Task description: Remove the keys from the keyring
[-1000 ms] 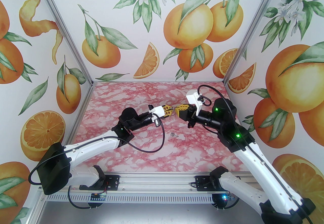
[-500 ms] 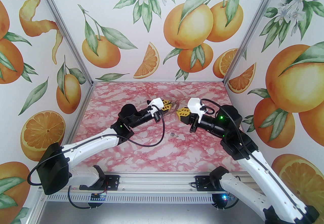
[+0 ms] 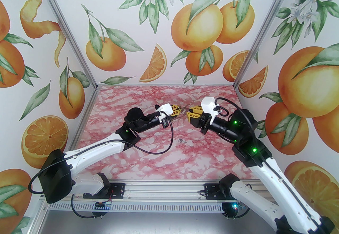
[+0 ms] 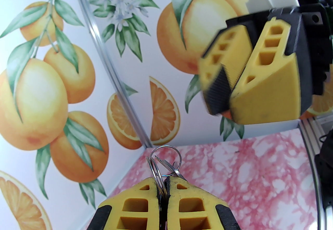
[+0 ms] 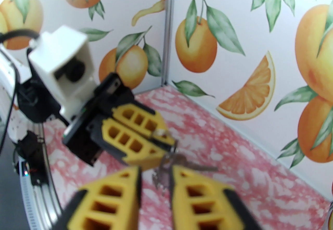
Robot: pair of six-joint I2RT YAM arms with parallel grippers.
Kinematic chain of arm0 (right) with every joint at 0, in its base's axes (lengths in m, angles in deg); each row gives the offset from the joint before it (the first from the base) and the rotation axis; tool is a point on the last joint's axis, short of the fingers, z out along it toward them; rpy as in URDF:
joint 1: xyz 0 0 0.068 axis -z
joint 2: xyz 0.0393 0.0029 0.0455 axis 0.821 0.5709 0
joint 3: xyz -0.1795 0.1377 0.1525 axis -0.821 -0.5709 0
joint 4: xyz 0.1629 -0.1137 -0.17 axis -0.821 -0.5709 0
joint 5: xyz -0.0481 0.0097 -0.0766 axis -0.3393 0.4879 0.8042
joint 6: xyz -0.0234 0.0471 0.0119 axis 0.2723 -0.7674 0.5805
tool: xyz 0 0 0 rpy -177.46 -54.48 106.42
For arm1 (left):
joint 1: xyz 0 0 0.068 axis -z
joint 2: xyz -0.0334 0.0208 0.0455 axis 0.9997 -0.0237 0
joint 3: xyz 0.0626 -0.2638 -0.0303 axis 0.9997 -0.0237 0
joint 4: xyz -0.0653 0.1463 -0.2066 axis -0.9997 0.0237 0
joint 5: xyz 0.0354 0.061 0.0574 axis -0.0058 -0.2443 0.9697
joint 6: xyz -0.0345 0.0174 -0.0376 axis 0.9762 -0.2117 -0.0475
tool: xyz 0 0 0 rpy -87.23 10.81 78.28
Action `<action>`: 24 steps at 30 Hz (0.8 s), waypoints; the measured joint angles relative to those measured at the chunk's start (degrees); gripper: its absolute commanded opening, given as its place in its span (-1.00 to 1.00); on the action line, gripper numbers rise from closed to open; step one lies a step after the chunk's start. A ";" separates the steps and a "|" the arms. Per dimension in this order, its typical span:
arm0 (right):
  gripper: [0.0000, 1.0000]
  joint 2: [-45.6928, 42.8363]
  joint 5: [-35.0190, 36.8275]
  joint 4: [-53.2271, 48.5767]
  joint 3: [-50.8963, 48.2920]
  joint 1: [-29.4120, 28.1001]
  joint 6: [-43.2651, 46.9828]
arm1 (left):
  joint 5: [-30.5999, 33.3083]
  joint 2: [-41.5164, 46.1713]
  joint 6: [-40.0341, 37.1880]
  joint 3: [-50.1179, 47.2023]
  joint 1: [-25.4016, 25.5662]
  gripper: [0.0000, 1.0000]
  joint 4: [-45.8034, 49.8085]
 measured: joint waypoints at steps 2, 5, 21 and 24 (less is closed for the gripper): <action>-0.23 2.03 -1.14 0.02 1.55 0.24 -2.51 | 0.02 -0.28 -0.48 0.07 0.00 -1.00 0.33; -0.17 3.93 -2.10 -0.02 2.54 0.26 -5.05 | 0.07 -0.44 -0.90 0.07 0.07 -1.00 0.68; -0.34 7.26 -4.44 -1.51 3.02 3.26 -11.37 | 0.20 -0.57 -1.62 0.24 0.09 -1.00 0.66; -0.43 7.61 -5.73 -1.31 3.02 3.52 -12.02 | 0.15 -0.68 -1.60 0.37 0.09 -1.00 0.55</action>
